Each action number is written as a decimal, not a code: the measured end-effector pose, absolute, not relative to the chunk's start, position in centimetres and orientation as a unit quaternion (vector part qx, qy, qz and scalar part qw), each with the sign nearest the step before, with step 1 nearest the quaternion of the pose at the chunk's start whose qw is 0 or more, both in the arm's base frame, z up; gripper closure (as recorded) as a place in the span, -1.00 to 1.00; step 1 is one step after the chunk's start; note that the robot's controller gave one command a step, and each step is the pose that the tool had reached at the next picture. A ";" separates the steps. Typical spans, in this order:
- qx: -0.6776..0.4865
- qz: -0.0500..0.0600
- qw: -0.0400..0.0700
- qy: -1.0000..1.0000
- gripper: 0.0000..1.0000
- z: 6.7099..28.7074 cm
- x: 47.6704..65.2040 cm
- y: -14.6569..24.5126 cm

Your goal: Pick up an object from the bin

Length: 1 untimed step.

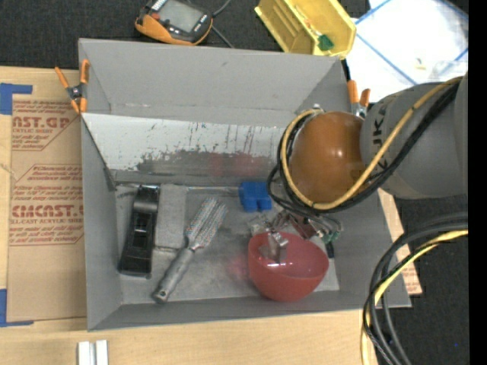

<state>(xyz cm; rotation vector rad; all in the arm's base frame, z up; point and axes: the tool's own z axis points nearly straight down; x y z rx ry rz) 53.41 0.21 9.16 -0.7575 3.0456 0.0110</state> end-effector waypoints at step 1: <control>-0.242 0.002 0.005 0.970 1.00 13.3 53.6 0.2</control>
Offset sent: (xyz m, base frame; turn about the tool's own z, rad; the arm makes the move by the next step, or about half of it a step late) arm 0.0019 -0.0002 0.0529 -0.0007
